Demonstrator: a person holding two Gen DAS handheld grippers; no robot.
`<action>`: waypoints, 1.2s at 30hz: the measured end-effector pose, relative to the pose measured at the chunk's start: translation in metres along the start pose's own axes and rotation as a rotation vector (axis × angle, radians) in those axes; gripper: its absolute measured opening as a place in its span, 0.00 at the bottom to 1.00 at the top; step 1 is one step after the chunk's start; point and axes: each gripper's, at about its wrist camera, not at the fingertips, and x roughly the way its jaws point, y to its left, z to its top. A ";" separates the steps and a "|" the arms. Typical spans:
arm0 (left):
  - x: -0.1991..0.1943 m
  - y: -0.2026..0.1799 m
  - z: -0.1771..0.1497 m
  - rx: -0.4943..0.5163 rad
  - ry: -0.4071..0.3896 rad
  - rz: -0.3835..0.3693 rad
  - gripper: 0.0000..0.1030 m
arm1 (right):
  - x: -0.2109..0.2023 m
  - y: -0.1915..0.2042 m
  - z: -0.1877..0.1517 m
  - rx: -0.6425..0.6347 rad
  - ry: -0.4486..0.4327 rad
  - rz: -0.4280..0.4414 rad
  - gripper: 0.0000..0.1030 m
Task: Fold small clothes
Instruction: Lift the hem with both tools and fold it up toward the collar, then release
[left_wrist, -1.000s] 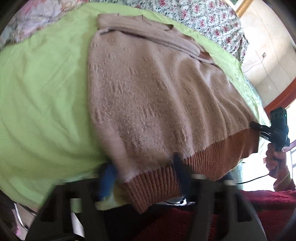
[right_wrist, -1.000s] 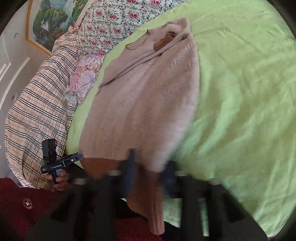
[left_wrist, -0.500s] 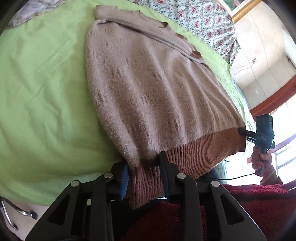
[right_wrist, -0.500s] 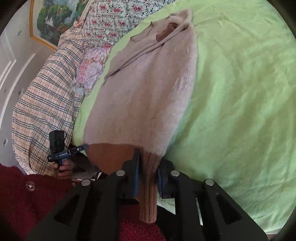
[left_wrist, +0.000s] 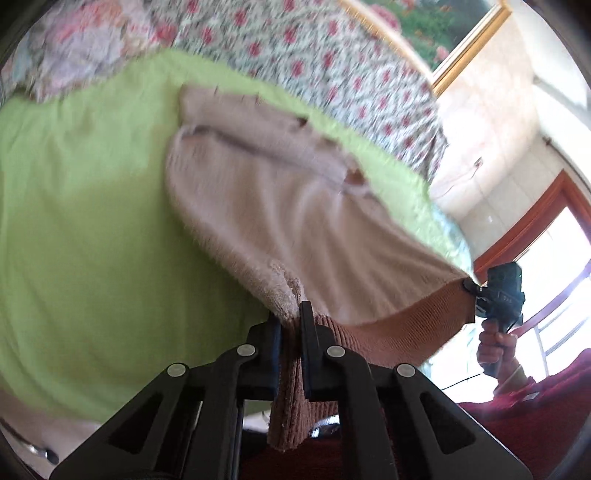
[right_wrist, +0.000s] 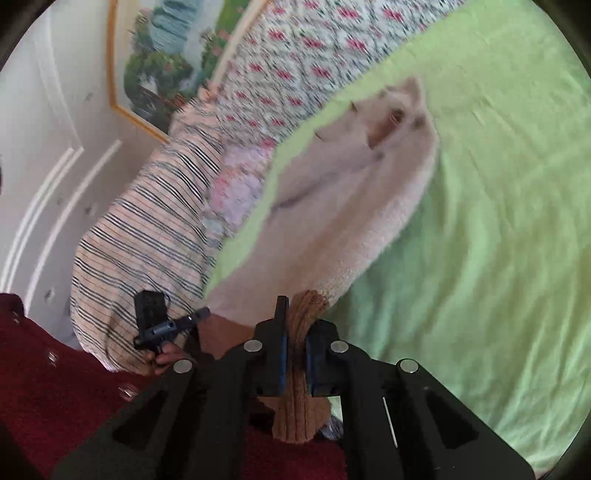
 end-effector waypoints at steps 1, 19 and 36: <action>-0.003 0.000 0.009 0.003 -0.022 -0.007 0.06 | -0.001 0.002 0.009 -0.003 -0.027 0.011 0.08; 0.122 0.077 0.264 -0.018 -0.223 0.099 0.05 | 0.146 -0.081 0.267 -0.039 -0.104 -0.264 0.08; 0.181 0.117 0.254 -0.067 -0.060 0.103 0.15 | 0.166 -0.115 0.267 -0.068 -0.086 -0.433 0.34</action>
